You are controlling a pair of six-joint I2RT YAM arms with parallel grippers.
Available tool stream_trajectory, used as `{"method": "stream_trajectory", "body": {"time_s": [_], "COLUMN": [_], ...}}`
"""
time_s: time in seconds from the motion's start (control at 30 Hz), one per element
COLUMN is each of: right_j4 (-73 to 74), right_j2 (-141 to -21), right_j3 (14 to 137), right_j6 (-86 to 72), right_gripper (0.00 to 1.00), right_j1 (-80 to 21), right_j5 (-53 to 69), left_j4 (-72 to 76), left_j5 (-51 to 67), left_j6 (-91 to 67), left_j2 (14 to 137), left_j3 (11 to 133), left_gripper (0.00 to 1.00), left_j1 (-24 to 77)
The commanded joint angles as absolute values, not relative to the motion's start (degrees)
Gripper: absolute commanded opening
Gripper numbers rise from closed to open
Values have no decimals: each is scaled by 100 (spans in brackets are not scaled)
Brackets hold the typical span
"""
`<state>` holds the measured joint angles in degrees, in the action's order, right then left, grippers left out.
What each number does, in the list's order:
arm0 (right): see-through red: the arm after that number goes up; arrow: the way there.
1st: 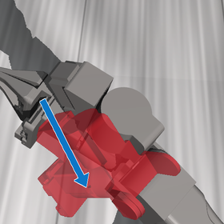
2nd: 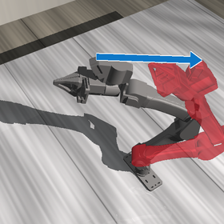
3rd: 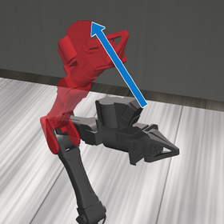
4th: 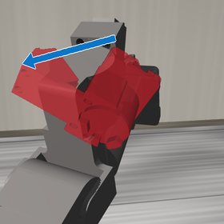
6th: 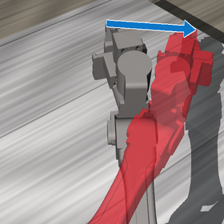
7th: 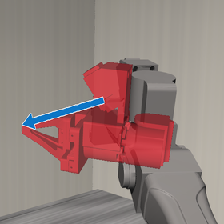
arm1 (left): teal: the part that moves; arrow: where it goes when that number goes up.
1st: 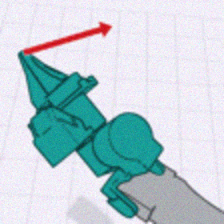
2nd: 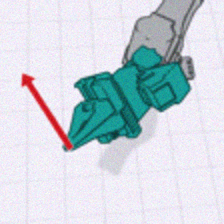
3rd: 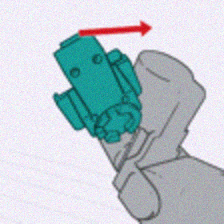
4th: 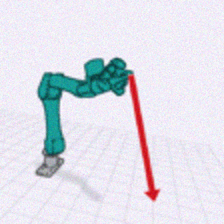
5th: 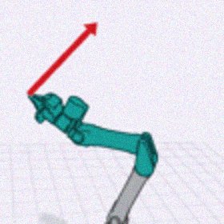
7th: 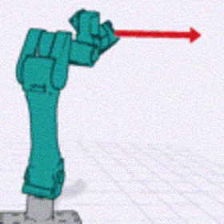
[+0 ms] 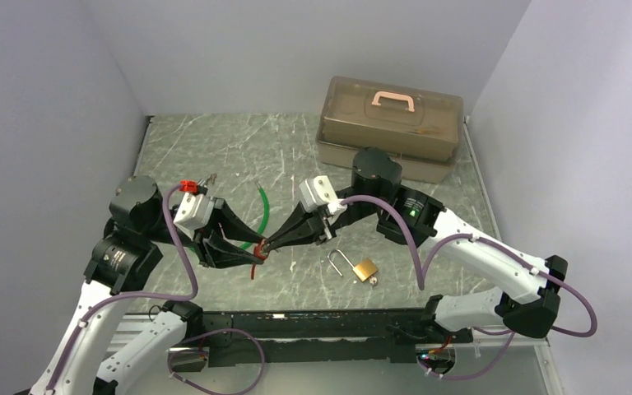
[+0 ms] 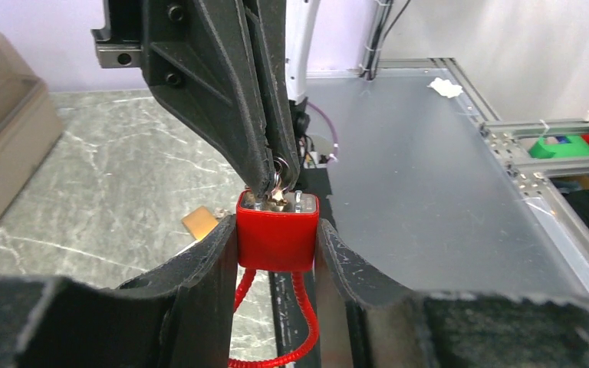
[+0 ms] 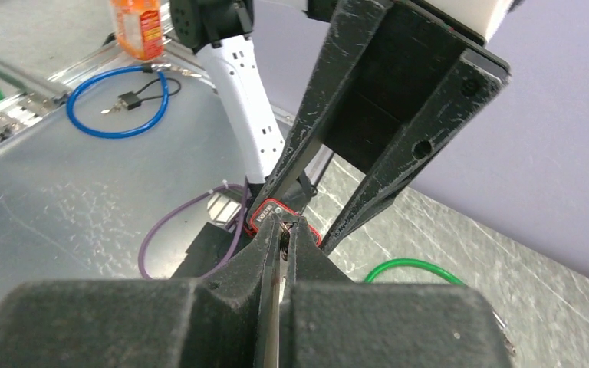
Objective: Unlock with the key
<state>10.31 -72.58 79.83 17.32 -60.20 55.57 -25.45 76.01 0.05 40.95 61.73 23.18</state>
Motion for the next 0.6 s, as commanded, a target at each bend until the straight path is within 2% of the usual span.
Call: {"method": "stream_trajectory", "body": {"time_s": [0.0,0.57], "right_j4": [512,874], "right_j2": [-7242,-7403], "right_j3": [7668,7586], "right_j6": [1073,654], "right_gripper": [0,0], "right_j1": [-6122,-6564], "right_j5": [4676,2412], "left_j4": [-2275,-2585], "left_j5": [6413,4973], "left_j6": [547,997], "left_j2": [4069,4091], "left_j3": [6535,7078], "left_gripper": [0,0], "left_j1": [2294,2294]}}
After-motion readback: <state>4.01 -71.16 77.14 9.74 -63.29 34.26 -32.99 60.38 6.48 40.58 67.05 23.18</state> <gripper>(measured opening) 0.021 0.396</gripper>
